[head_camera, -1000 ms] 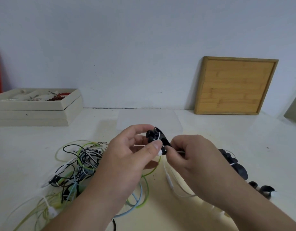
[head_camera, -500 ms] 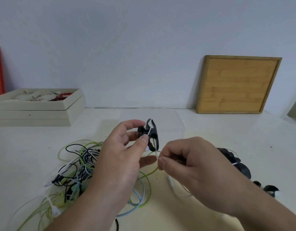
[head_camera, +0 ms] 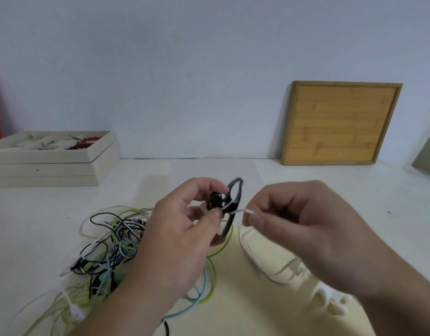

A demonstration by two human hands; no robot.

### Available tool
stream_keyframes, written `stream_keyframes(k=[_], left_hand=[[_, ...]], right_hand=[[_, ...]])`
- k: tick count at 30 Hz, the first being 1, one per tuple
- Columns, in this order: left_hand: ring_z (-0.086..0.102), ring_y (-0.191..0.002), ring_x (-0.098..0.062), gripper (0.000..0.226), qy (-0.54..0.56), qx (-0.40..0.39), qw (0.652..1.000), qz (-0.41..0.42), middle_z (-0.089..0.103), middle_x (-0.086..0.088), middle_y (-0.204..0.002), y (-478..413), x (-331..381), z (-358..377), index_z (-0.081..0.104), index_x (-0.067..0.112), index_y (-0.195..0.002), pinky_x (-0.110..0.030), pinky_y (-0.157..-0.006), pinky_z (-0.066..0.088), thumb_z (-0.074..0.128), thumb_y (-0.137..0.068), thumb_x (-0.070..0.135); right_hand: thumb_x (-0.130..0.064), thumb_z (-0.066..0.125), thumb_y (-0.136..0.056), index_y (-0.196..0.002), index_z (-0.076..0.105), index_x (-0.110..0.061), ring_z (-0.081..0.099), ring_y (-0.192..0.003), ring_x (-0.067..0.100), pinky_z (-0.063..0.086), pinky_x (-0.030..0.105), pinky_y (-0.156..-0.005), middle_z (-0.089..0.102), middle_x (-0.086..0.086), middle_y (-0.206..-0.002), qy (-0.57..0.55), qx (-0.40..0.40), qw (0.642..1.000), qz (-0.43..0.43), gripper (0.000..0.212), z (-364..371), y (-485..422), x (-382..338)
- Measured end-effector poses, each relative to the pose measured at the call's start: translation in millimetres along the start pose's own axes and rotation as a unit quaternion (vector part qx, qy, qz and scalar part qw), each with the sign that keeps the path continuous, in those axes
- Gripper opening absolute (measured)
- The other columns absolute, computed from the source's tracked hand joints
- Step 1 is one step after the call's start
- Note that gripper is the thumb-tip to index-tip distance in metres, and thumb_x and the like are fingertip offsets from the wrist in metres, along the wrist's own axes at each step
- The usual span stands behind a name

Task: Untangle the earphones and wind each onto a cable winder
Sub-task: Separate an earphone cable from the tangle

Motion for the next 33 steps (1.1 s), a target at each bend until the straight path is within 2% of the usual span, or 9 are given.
stream_keyframes(k=[4, 8, 11, 15, 19, 22, 25, 30, 33], left_hand=[[0.057, -0.075, -0.011, 0.039, 0.004, -0.055, 0.998, -0.030, 0.066, 0.003, -0.088, 1.8, -1.5, 6.4, 0.075, 0.028, -0.089, -0.042, -0.070, 0.064, 0.058, -0.091, -0.007], [0.064, -0.081, -0.016, 0.034, 0.039, -0.115, 0.991, -0.065, 0.067, -0.002, -0.097, 4.5, -5.6, 13.1, 0.076, 0.027, -0.090, -0.041, -0.068, 0.061, 0.064, -0.090, -0.005], [0.071, -0.084, -0.016, 0.023, 0.087, -0.123, 0.985, -0.083, 0.068, -0.002, -0.097, 4.7, -8.0, 13.6, 0.076, 0.026, -0.090, -0.042, -0.068, 0.060, 0.067, -0.079, 0.008], [0.074, -0.088, -0.017, 0.022, 0.078, -0.135, 0.983, -0.098, 0.068, 0.000, -0.097, 6.5, -6.3, 15.1, 0.075, 0.024, -0.089, -0.044, -0.068, 0.061, 0.070, -0.084, 0.004], [0.074, -0.090, -0.019, 0.036, 0.036, -0.116, 0.988, -0.100, 0.065, 0.000, -0.101, 8.2, -3.5, 15.4, 0.075, 0.027, -0.086, -0.047, -0.071, 0.063, 0.059, -0.092, -0.005], [0.071, -0.086, -0.018, 0.035, 0.019, -0.109, 0.989, -0.102, 0.066, 0.006, -0.096, 9.7, -4.4, 18.3, 0.076, 0.029, -0.089, -0.047, -0.074, 0.063, 0.059, -0.092, -0.002], [0.067, -0.072, -0.009, 0.036, 0.025, -0.107, 0.988, -0.111, 0.070, 0.006, -0.089, 10.6, -5.3, 20.6, 0.075, 0.028, -0.089, -0.051, -0.079, 0.059, 0.058, -0.092, -0.004], [0.063, -0.076, -0.015, 0.033, 0.058, -0.115, 0.986, -0.105, 0.069, -0.006, -0.103, 9.7, -6.5, 21.5, 0.077, 0.026, -0.089, -0.049, -0.073, 0.062, 0.064, -0.091, -0.004], [0.065, -0.076, -0.013, 0.023, 0.086, -0.122, 0.985, -0.090, 0.070, 0.002, -0.094, 9.1, -5.3, 21.9, 0.077, 0.026, -0.091, -0.043, -0.069, 0.062, 0.068, -0.078, 0.009]], right_hand=[[-0.025, 0.076, -0.087, -0.074, 0.073, -0.014, 0.031, -0.046, 0.012, 0.027, 0.019, -0.043, 0.041, -0.003, -0.049, -0.019, 0.092, 0.995, 0.033, 0.017, -20.9, -0.5, 5.6], [-0.024, 0.073, -0.086, -0.069, 0.073, -0.015, 0.029, -0.039, 0.004, 0.028, 0.012, -0.041, 0.038, -0.011, -0.044, -0.002, 0.185, 0.981, 0.058, 0.019, -35.5, -1.8, 13.1], [-0.023, 0.073, -0.087, -0.072, 0.074, -0.015, 0.031, -0.040, 0.003, 0.028, 0.011, -0.042, 0.039, -0.011, -0.046, -0.026, 0.224, 0.972, 0.072, 0.017, -39.2, -3.1, 21.2], [-0.021, 0.072, -0.088, -0.073, 0.073, -0.014, 0.030, -0.039, 0.004, 0.026, 0.010, -0.040, 0.038, -0.013, -0.045, -0.041, 0.242, 0.966, 0.078, 0.017, -36.5, -3.9, 26.6], [-0.020, 0.072, -0.087, -0.070, 0.073, -0.017, 0.031, -0.045, 0.005, 0.029, 0.013, -0.042, 0.039, -0.005, -0.050, -0.029, 0.266, 0.963, 0.024, 0.018, -35.7, -2.4, 17.3], [-0.020, 0.073, -0.085, -0.070, 0.072, -0.016, 0.034, -0.046, 0.005, 0.030, 0.012, -0.046, 0.040, -0.011, -0.050, -0.039, 0.220, 0.974, -0.040, 0.016, -27.9, -1.4, 5.3], [-0.020, 0.074, -0.087, -0.072, 0.070, -0.014, 0.037, -0.047, 0.003, 0.031, 0.009, -0.049, 0.043, -0.013, -0.050, -0.047, 0.180, 0.980, -0.071, 0.016, -20.2, -0.6, -1.2], [-0.023, 0.069, -0.089, -0.072, 0.071, -0.013, 0.027, -0.041, 0.009, 0.026, 0.018, -0.038, 0.037, -0.005, -0.048, -0.056, 0.258, 0.963, 0.059, 0.020, -31.2, -2.2, 26.5], [-0.024, 0.068, -0.090, -0.074, 0.071, -0.011, 0.026, -0.041, 0.011, 0.025, 0.019, -0.036, 0.037, 0.000, -0.050, -0.081, 0.258, 0.958, 0.100, 0.022, -30.6, -2.7, 34.1]])
Point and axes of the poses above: each hand's wrist, its own y-axis away from the middle knuckle, its own z-axis out of the palm, x = y × z, the point moved 6 cm from there along -y, towards the middle knuckle
